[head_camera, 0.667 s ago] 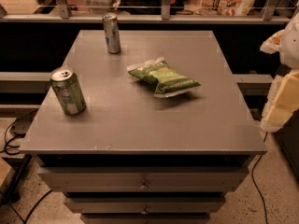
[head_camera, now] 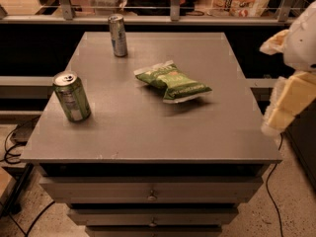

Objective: Knock green can over

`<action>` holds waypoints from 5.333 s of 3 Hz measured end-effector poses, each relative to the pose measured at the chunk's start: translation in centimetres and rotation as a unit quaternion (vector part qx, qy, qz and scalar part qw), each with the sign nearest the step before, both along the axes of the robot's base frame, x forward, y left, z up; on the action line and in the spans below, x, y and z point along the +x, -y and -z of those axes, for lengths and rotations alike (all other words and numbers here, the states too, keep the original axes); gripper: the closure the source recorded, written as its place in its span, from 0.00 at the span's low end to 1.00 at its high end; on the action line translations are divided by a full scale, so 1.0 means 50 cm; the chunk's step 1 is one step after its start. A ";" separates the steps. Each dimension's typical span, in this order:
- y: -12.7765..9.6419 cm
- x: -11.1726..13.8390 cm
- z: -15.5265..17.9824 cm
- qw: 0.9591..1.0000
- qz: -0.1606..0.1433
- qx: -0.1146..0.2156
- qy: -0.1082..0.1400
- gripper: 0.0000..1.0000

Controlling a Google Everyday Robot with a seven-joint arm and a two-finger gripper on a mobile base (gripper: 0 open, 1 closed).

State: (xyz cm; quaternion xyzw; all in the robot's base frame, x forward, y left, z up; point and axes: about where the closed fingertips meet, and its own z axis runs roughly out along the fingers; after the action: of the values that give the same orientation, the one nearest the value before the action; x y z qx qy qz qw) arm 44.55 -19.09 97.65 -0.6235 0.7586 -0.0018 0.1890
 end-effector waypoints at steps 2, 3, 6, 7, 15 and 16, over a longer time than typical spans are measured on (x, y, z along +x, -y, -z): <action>-0.219 0.048 0.011 0.980 -0.124 0.155 -0.003 0.00; -0.335 0.061 0.016 0.963 -0.175 0.202 -0.016 0.00; -0.408 0.072 0.043 0.947 -0.171 0.273 -0.011 0.00; -0.482 0.101 0.069 0.931 -0.176 0.319 -0.004 0.00; -0.810 0.185 0.184 0.870 -0.246 0.421 -0.076 0.72; -0.771 0.197 0.167 0.889 -0.240 0.384 -0.064 0.95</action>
Offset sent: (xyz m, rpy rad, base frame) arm 0.0331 0.1778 -0.0018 0.5094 0.0149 0.4004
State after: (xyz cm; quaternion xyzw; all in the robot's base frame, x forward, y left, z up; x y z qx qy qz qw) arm 54.42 19.48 89.30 -0.6639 0.5382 0.3749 0.3592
